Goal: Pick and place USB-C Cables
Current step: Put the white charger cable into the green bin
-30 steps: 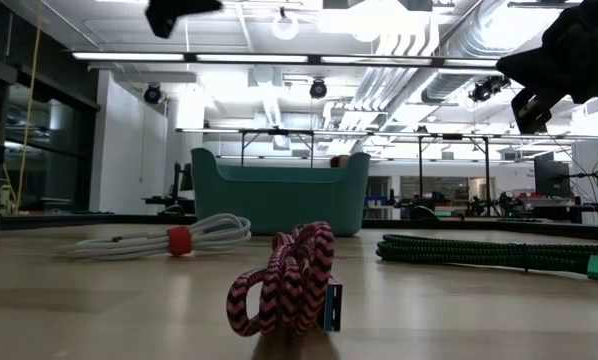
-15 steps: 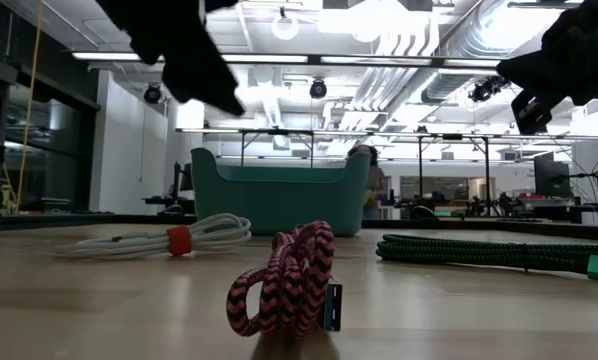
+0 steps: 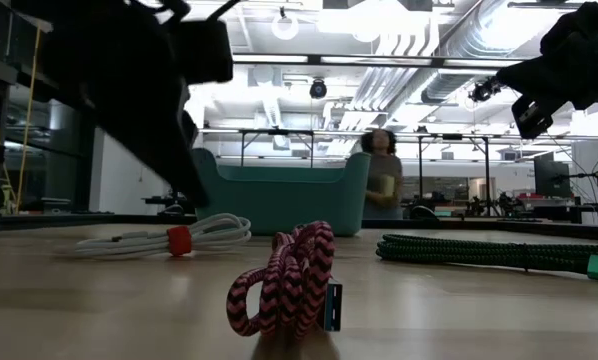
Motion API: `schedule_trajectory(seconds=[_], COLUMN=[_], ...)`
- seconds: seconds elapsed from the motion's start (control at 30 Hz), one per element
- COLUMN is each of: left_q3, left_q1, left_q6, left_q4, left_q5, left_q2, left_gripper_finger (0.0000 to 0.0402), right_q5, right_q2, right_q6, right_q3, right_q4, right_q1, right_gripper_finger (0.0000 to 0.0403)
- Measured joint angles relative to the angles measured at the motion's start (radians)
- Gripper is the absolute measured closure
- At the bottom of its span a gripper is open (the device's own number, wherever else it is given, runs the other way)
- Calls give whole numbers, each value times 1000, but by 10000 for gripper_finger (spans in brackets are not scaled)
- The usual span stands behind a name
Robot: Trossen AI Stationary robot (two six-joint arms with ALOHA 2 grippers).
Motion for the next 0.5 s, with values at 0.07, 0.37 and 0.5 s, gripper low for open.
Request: schedule_trajectory(seconds=[0.07, 0.37, 0.5], left_q3=[0, 2, 3], left_q1=[-6, -14, -14], left_q6=[-20, -42, -42], left_q4=[3, 11, 11], left_q5=[0, -9, -16], left_q2=[22, 112, 131], left_gripper_finger=[176, 176, 176], right_q5=[0, 0, 0], right_q2=[0, 0, 0], right_q6=[0, 0, 0], right_q3=[0, 0, 0], right_q4=[0, -1, -1], right_q1=[0, 0, 0], right_gripper_finger=[402, 402, 402])
